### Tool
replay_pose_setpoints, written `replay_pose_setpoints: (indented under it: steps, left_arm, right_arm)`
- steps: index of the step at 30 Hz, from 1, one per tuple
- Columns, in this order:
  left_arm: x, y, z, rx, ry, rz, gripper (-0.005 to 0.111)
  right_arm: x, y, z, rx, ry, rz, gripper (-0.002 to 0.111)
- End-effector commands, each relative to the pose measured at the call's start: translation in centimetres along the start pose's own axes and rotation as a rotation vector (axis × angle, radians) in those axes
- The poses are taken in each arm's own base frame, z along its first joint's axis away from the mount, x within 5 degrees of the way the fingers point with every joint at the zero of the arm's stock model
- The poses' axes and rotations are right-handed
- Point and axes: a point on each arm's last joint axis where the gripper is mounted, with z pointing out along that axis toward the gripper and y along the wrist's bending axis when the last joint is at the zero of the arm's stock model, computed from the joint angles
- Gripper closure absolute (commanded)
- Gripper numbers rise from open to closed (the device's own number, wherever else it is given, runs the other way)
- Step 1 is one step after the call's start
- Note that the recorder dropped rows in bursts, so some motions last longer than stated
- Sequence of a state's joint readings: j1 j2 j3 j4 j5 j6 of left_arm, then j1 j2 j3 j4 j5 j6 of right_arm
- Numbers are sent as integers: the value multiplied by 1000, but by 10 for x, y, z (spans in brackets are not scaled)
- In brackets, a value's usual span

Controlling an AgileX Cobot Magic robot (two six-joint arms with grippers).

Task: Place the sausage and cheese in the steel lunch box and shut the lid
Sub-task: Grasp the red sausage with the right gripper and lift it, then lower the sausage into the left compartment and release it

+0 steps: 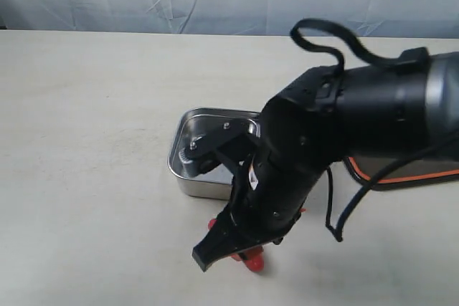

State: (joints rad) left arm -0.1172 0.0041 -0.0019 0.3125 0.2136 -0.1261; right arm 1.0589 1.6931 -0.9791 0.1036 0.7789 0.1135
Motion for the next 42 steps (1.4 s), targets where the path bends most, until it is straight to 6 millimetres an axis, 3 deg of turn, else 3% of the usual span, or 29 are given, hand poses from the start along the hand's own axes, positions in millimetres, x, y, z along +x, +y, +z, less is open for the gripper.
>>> replay_pose_setpoints:
  steps: [1,3,10,11,14,18,24,27,29,34,38,42]
  left_arm:
    - [0,0,0,-5,-6,3,107]
    - [0,0,0,-5,-6,3,107]
    - [0,0,0,-5,-8,3,107]
    - [0,0,0,-5,-8,3,107]
    - [-1,0,0,-4,-15,3,107]
    - [-1,0,0,-4,-15,3,107]
    - [-1,0,0,-4,-15,3,107]
    - [-1,0,0,-4,-15,3,107]
    - [-1,0,0,-4,-15,3,107]
    - [-1,0,0,-4,-15,3,107]
    - [-1,0,0,-4,-15,3,107]
    - [-1,0,0,-4,-15,3,107]
  right_arm:
    - [-4,0,25,32,34,-37,59]
    - [-8,0,34,26,15,-30,51]
    - [-10,-4,68,51,44,7,53]
    - [-10,-4,70,52,52,8,61]
    - [-5,-4,67,58,98,5,108]
    - [-6,0,41,37,52,9,108]
    - [-22,5,-23,-7,-219,-6,108]
    - [-43,-7,-49,12,-387,-3,108]
    - [-56,-21,-52,33,-397,33,108]
    - [-84,-50,-31,74,-315,84,108]
    - [-103,-52,-14,77,-326,58,108]
    - [-106,-57,9,111,-215,41,108]
